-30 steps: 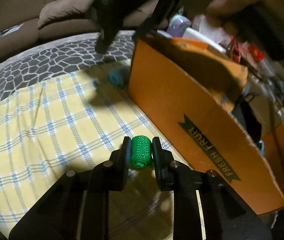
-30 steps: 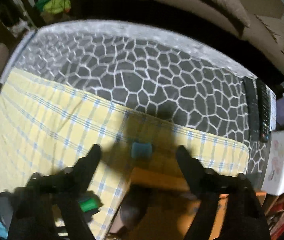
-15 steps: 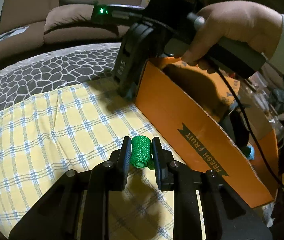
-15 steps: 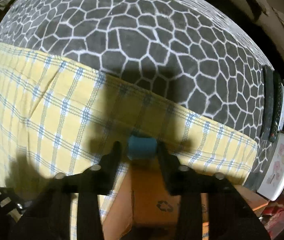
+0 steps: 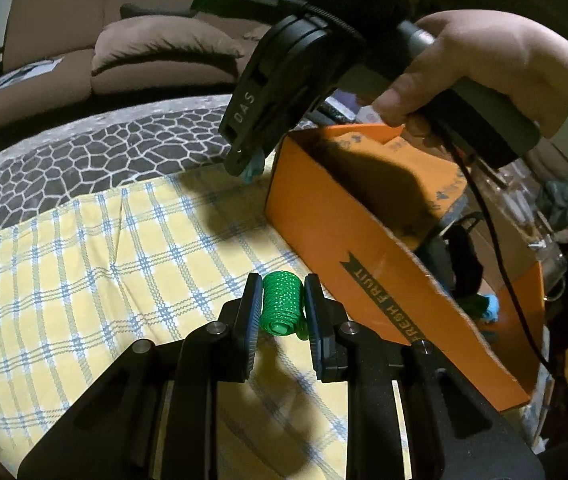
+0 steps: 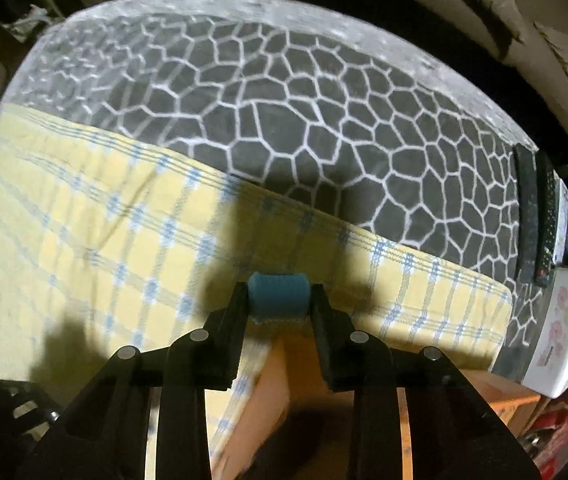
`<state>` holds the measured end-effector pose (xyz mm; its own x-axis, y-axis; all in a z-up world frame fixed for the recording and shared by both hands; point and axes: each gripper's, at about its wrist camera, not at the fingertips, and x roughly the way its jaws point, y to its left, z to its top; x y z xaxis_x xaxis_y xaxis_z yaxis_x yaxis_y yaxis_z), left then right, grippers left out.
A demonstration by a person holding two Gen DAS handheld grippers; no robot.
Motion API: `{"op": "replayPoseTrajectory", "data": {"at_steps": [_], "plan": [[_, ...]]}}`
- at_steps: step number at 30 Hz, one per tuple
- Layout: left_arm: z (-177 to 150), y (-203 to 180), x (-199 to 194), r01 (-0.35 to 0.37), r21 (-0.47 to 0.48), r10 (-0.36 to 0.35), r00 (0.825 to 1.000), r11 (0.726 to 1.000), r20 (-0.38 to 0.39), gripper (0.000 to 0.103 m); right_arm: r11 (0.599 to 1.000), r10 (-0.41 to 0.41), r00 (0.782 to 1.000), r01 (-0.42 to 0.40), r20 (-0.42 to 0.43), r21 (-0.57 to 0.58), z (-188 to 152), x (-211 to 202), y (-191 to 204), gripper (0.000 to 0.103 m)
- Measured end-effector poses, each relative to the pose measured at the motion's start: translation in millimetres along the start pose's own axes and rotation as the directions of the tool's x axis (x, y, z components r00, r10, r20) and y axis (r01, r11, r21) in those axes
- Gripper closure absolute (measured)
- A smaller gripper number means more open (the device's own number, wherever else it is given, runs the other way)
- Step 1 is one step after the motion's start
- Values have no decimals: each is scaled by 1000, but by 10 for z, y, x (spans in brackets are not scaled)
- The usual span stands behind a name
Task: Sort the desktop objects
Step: 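Lower the green and blue rollers into the orange box and open both tools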
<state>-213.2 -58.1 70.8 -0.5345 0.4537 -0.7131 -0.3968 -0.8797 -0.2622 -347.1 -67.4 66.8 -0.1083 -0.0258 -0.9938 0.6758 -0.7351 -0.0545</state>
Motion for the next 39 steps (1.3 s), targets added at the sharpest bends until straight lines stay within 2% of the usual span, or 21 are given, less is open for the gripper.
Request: {"op": "replayPoseTrajectory", "data": {"at_steps": [5,10,18,28,39], "plan": [[27,-162,-169,-7,3,7,1000,1000,11,83,999,24,998,-23,62,-29,-227,-371,137,72],[31,-400,-391,-11,8,11,1000,1000,22,83,998,44,994,-40,99,-41,-278,-666,294,72],[-38,-794,-622,9,16,-10,1000,1000,29,83,996,82,988,-77,134,-46,-883,-1070,404,72],[-225,-1286,-590,43,36,-43,999,998,2,83,996,87,990,-87,108,-6,-1727,-1118,284,72],[-388,-1585,-443,37,49,-35,999,998,-37,83,993,104,991,-108,87,40,-2284,-1071,80,72]]}}
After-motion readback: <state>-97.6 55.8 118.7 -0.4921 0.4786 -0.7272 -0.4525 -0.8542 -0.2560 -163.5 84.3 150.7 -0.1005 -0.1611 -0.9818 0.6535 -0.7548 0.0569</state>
